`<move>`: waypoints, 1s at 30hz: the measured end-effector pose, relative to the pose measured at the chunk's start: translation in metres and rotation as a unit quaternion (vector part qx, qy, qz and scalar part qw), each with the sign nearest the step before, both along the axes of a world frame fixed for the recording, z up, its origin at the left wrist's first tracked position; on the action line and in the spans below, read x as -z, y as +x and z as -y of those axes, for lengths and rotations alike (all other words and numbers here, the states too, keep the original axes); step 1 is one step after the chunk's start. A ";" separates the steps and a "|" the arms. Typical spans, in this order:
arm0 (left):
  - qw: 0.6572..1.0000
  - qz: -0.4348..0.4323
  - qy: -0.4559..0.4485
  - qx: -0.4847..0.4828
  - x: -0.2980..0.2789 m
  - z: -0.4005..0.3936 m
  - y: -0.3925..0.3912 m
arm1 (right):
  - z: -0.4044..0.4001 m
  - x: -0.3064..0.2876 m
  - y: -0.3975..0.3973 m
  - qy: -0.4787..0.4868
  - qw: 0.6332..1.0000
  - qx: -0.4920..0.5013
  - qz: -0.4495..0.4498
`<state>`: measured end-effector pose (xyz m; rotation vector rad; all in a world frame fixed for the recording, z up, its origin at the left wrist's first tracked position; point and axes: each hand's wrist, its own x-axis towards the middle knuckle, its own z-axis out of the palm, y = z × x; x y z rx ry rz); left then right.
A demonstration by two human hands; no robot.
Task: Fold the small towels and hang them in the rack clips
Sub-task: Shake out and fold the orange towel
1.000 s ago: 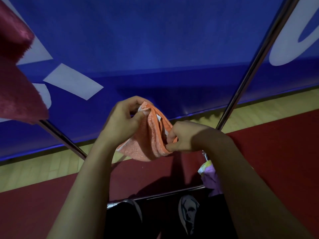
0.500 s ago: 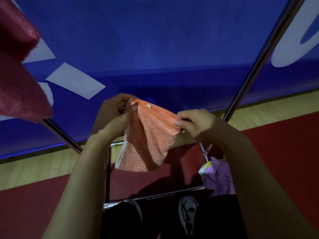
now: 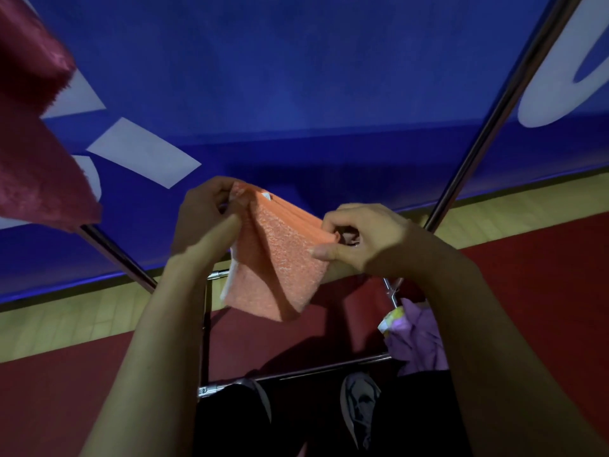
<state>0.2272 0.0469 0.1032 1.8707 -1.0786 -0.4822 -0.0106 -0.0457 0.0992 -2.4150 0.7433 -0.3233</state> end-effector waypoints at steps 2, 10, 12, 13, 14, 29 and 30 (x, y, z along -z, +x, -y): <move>1.000 0.008 0.010 0.012 -0.003 -0.002 0.000 | 0.000 -0.004 -0.005 -0.012 1.000 0.017 0.019; 0.992 0.027 0.022 0.120 -0.013 -0.004 -0.012 | 0.003 -0.007 -0.025 0.089 0.977 0.107 0.161; 0.990 0.008 0.000 0.139 -0.018 -0.004 -0.021 | 0.004 -0.009 -0.026 0.113 0.965 0.132 0.198; 0.990 -0.004 -0.010 0.139 -0.019 -0.003 -0.026 | 0.005 -0.009 -0.025 0.128 0.958 0.140 0.216; 0.991 -0.018 -0.018 0.135 -0.020 -0.002 -0.031 | 0.006 -0.011 -0.024 0.141 0.951 0.146 0.232; 0.976 -0.125 -0.075 0.163 -0.027 -0.004 -0.047 | 0.011 -0.021 -0.028 0.140 0.954 0.154 0.214; 0.977 -0.113 -0.074 0.163 -0.027 -0.004 -0.046 | 0.010 -0.022 -0.028 0.140 0.954 0.151 0.218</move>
